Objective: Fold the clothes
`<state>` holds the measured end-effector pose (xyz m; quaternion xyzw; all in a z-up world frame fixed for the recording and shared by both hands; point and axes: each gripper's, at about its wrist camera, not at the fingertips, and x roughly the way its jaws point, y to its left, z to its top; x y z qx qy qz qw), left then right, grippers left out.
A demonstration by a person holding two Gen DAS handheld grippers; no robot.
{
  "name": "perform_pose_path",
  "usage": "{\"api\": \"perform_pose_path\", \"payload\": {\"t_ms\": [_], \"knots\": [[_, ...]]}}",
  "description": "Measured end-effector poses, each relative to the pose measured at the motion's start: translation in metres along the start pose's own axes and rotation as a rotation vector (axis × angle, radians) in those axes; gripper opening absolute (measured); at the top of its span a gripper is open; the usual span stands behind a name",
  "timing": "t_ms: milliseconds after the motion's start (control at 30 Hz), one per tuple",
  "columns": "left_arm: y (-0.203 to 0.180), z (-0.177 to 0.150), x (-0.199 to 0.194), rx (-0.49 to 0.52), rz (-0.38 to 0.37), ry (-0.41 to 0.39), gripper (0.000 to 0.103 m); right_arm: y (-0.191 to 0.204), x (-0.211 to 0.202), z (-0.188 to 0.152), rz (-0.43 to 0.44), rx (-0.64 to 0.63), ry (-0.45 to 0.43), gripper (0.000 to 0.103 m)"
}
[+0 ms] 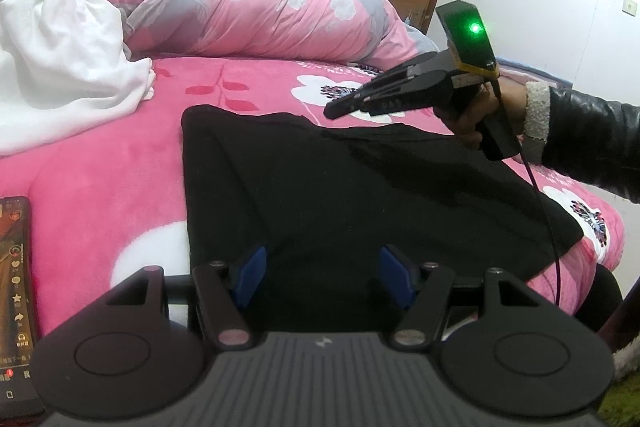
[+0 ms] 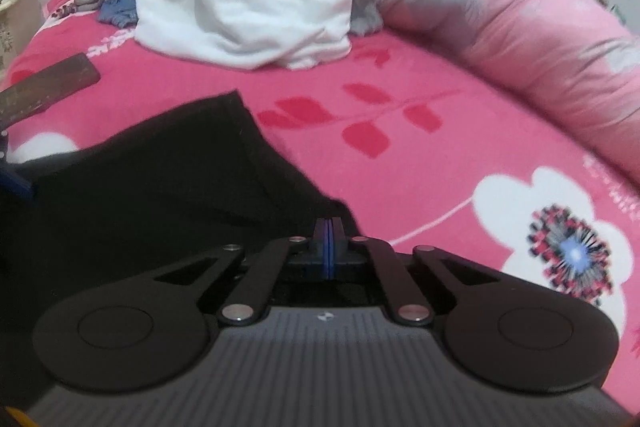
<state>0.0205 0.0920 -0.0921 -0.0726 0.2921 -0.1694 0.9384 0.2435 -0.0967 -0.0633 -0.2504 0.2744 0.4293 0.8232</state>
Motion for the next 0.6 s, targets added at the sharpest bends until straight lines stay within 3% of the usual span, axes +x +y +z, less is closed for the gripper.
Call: {"api": "perform_pose_path", "payload": {"t_ms": [233, 333, 400, 467, 533, 600], "knots": [[0.0, -0.001, 0.0, 0.0, -0.001, 0.002, 0.065, -0.007, 0.006, 0.002, 0.048, 0.055, 0.01, 0.003], [-0.001, -0.001, -0.001, 0.0, -0.001, 0.003, 0.065, -0.01, 0.011, 0.002, 0.086, 0.094, 0.021, 0.01], [-0.001, -0.001, -0.001, -0.001, 0.0, 0.003, 0.065, -0.007, 0.015, 0.0, 0.101, 0.093, 0.038, 0.02], [-0.002, -0.001, -0.001, 0.0, 0.001, 0.003, 0.065, -0.004, 0.021, -0.003, 0.095, 0.078, 0.064, 0.023], [-0.002, -0.001, -0.002, 0.0, 0.001, 0.002, 0.065, 0.0, 0.022, -0.004, 0.084, 0.057, 0.063, 0.021], [-0.003, -0.001, -0.002, 0.001, 0.002, 0.001, 0.065, 0.004, 0.02, -0.004, 0.072, 0.035, 0.055, 0.003]]}}
